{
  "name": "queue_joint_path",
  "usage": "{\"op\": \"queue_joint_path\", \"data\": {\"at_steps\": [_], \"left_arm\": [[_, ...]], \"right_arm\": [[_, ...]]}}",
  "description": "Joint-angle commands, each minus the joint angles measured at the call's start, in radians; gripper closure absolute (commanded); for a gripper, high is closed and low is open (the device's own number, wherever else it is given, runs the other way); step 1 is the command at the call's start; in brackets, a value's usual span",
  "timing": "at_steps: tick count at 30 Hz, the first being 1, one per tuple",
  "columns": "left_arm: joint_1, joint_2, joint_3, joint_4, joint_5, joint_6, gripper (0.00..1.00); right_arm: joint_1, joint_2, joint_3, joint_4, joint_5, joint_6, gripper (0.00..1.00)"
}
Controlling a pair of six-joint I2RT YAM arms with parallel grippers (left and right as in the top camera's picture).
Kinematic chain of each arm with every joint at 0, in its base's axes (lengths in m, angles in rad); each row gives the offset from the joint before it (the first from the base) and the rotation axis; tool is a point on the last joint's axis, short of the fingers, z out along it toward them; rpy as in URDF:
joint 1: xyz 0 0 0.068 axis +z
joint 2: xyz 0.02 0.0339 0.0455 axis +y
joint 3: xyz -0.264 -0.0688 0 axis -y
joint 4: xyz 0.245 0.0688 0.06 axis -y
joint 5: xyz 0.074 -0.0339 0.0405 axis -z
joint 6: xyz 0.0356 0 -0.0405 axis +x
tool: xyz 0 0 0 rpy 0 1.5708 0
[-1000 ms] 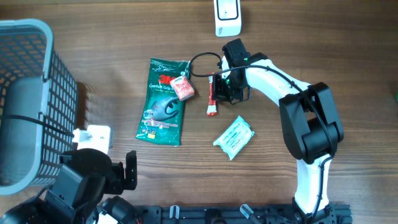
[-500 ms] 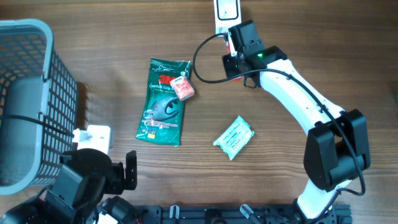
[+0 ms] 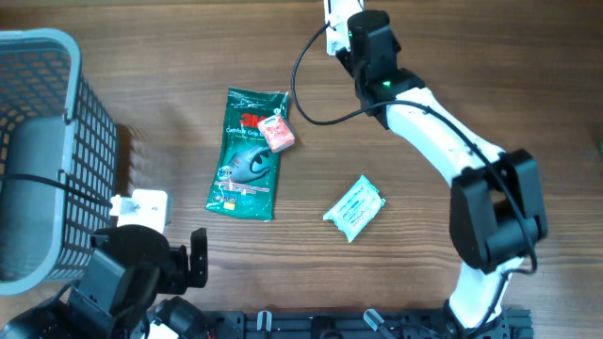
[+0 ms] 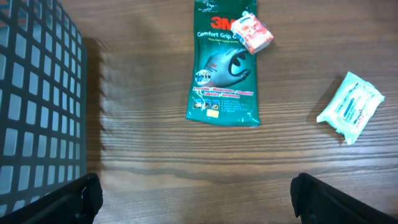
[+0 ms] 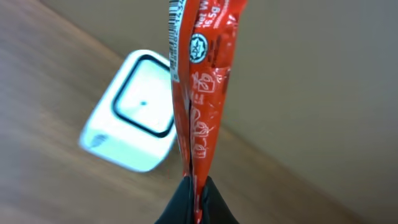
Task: Scan the item barcode
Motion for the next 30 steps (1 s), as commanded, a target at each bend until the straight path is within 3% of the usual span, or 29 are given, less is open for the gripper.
{"op": "queue_joint_path", "data": {"at_steps": [1,9,13,24,30], "left_arm": [[0.003,-0.005,0.003,0.002,-0.009,-0.009,0.0],[0.003,-0.005,0.003,0.002,-0.009,-0.01,0.0],[0.003,-0.005,0.003,0.002,-0.009,-0.01,0.0],[0.003,-0.005,0.003,0.002,-0.009,-0.01,0.0],[0.003,-0.005,0.003,0.002,-0.009,-0.01,0.0]], "right_arm": [[-0.037,0.071,0.001,0.096,0.09,-0.182,0.96],[-0.055,0.222,0.03,0.295,0.095,-0.439,0.96],[-0.055,0.294,0.107,0.314,0.105,-0.498,0.96],[-0.051,0.352,0.196,0.319,0.139,-0.556,0.96],[-0.114,0.232,0.195,0.263,0.193,-0.498,0.96]]}}
